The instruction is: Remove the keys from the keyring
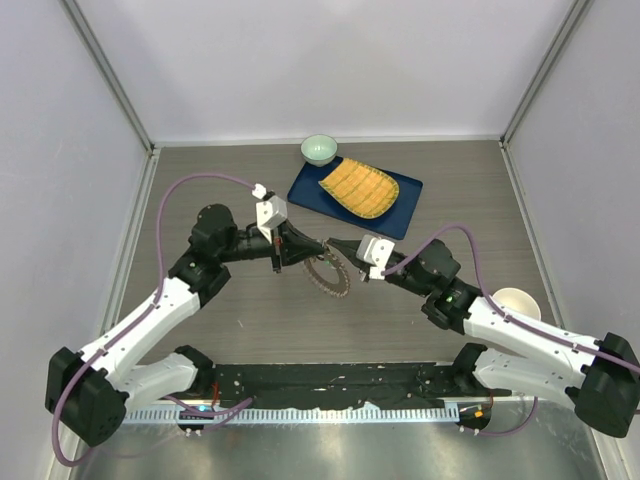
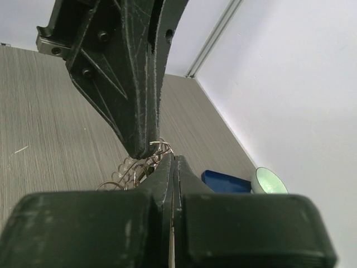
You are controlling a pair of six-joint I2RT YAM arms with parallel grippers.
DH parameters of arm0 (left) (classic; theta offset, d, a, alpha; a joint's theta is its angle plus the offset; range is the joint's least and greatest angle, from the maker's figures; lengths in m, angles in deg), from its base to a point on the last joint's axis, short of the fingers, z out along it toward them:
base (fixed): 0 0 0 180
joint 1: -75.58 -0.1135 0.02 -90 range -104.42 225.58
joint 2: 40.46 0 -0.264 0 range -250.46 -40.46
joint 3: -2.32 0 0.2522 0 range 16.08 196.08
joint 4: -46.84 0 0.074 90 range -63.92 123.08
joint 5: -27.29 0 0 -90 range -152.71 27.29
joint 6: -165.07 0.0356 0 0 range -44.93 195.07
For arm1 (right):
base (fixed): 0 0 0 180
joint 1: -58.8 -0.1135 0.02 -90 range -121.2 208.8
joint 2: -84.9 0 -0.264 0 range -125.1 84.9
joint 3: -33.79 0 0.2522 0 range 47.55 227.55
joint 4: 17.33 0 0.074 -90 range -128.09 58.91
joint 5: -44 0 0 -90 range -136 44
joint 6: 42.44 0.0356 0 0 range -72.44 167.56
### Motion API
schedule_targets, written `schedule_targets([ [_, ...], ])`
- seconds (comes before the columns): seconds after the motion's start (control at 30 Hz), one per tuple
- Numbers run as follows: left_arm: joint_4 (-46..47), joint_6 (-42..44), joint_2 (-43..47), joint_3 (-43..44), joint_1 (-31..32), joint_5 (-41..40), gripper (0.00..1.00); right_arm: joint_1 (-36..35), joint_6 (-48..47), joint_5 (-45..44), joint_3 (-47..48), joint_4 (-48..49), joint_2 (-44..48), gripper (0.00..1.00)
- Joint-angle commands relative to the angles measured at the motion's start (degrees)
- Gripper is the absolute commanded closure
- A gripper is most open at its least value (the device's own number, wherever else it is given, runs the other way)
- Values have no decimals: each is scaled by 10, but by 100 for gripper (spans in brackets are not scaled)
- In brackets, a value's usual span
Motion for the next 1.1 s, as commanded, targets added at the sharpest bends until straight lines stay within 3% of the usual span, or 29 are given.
schedule_targets([
  [0.0, -24, 19, -15, 25, -2, -22, 100, -7, -11, 46, 25, 48, 22, 99],
  [0.27, -70, 46, -29, 35, -2, -38, 100, -30, -57, 31, 51, 7, 6, 99],
  [0.5, -74, 48, -30, 35, -2, -39, 100, -36, -55, -36, 48, 0, 8, 99],
  [0.6, -73, 48, -33, 37, -2, -45, 100, -36, -16, -78, 48, 1, 10, 99],
  [0.7, -92, 55, -36, 40, -3, -80, 100, -36, 65, -205, 35, 21, 7, 99],
  [0.8, -119, 11, -31, 36, -5, -254, 99, -36, 234, -346, 35, -8, 1, 85],
  [0.83, -139, -4, -28, 35, -6, -342, 97, -36, 269, -352, 44, -67, -1, 83],
  [0.93, -186, -60, -14, 31, -30, -424, 74, -36, 366, -322, 50, -151, -24, 72],
  [0.97, -194, -80, -9, 26, -39, -454, 55, -35, 401, -323, 55, -169, -32, 71],
  [1.03, -240, -140, 9, 22, -63, -492, 41, -36, 501, -318, 66, -224, -63, 69],
  [1.07, -259, -160, 16, 20, -74, -545, 28, -37, 523, -299, 79, -237, -79, 69],
])
